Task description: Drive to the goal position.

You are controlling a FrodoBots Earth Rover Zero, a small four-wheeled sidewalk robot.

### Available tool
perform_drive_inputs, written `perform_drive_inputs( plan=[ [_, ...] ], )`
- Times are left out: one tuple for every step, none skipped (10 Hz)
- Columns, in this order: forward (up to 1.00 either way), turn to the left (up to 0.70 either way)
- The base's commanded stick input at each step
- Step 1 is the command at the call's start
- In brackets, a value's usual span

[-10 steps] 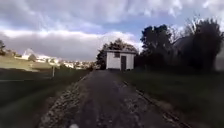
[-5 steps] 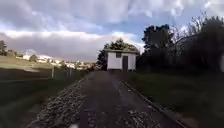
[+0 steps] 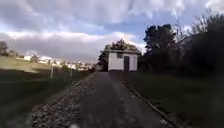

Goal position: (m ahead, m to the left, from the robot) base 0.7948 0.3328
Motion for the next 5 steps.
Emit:
perform_drive_inputs(
  plan=[
    [1.0, 0.0],
    [1.0, 0.0],
    [1.0, 0.0],
    [1.0, 0.0],
    [1.0, 0.0]
  ],
)
